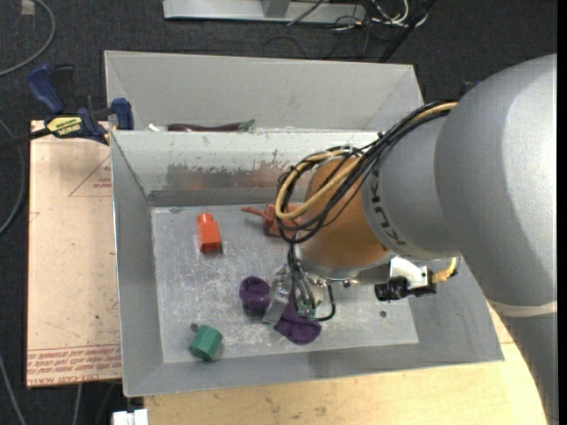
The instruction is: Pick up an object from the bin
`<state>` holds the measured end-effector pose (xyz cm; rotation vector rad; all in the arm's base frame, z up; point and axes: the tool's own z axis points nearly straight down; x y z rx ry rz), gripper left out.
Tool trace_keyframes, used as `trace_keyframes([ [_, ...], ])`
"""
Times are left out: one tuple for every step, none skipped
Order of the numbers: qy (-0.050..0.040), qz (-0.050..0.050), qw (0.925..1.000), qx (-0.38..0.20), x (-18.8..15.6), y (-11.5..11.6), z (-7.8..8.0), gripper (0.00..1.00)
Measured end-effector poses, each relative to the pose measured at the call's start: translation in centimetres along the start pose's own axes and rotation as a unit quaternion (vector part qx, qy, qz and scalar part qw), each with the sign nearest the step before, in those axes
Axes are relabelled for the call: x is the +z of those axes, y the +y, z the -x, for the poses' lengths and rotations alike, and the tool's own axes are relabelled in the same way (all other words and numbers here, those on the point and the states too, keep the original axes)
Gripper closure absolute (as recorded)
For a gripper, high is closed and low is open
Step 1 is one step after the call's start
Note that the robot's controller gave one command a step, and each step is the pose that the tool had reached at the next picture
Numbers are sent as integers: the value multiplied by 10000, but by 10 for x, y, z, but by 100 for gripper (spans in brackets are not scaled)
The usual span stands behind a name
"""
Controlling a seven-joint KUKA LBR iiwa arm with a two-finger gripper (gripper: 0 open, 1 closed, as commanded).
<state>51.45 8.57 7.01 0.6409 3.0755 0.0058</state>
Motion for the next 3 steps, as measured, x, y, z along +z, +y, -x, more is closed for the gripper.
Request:
trace_keyframes([
  [0,1,10000,3,0,0,0,100],
  [10,-7,10000,4,-3,-1,-1,100],
  [37,-23,10000,1,-24,-2,-2,100],
])
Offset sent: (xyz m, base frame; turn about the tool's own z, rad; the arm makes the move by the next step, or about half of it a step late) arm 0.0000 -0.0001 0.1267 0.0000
